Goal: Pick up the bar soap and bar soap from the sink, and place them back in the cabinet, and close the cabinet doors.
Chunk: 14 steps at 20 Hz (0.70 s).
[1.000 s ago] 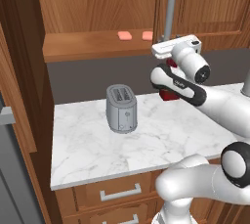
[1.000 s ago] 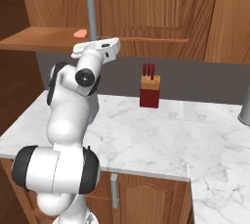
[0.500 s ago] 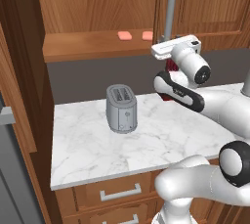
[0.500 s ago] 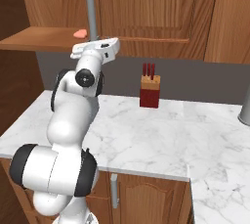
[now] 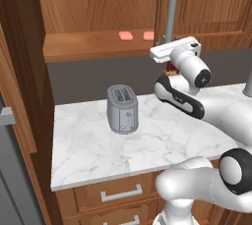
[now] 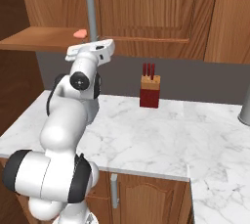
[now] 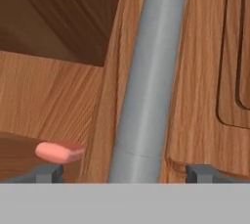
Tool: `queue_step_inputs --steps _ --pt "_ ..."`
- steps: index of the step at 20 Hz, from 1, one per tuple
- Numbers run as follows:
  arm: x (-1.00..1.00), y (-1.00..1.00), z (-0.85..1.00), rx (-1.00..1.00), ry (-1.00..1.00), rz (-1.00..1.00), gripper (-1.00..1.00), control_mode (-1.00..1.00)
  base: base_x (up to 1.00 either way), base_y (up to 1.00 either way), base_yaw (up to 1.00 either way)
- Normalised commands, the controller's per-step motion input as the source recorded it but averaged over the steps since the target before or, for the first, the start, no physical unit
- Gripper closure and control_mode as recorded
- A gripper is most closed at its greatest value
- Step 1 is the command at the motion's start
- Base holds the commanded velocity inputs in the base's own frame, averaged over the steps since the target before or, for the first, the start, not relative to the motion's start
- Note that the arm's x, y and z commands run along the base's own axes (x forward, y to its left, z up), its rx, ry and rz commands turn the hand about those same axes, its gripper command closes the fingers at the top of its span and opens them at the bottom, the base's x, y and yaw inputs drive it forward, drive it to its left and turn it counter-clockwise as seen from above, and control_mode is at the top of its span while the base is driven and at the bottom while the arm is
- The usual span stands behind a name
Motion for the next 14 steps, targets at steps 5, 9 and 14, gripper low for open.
queue_step_inputs --steps 5,9,14 --pt "-0.25 0.0 0.0 0.0 0.0 0.0 -1.0 -1.0 0.0 0.0 0.0" --pt "-0.34 0.0 0.0 0.0 0.0 0.0 -1.0 -1.0 0.0 0.0 0.0" --pt "-0.42 0.0 0.0 0.0 0.0 -0.01 -1.0 -1.0 0.0 0.0 0.0"
